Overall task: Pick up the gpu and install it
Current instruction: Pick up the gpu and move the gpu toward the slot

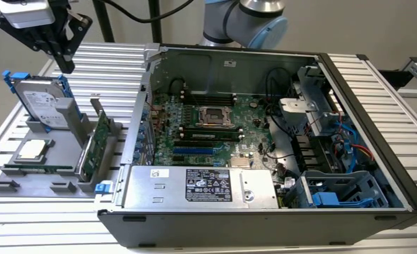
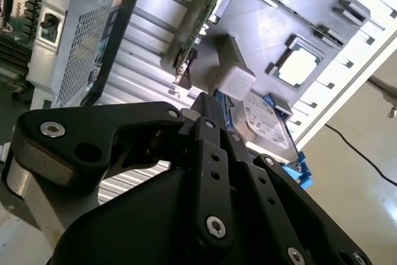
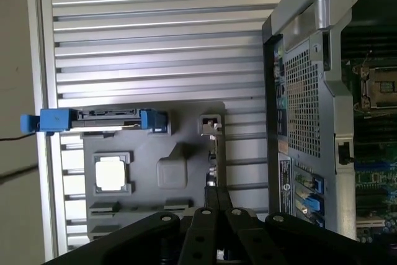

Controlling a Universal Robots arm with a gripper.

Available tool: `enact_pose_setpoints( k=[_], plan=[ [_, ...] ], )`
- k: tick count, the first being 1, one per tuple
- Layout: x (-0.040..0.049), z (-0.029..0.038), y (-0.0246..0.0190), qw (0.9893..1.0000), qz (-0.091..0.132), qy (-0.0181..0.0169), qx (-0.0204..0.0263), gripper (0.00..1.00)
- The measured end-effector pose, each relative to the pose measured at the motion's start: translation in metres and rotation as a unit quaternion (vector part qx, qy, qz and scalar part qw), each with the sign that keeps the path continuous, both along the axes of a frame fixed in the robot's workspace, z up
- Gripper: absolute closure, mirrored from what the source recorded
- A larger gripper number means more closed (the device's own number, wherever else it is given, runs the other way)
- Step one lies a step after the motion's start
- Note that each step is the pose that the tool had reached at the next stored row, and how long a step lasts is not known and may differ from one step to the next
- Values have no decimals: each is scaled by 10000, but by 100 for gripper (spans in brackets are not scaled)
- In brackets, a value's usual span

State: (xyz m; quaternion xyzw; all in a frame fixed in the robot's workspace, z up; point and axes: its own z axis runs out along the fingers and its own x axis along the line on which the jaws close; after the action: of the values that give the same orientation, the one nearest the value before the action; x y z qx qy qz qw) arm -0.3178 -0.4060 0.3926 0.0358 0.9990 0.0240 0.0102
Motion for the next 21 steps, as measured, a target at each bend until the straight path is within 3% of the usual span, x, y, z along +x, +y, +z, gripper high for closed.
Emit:
enact_pose_setpoints(
  k=[21],
  plan=[
    [-6,0,-143,10000,0,6,0,100]
  ],
)
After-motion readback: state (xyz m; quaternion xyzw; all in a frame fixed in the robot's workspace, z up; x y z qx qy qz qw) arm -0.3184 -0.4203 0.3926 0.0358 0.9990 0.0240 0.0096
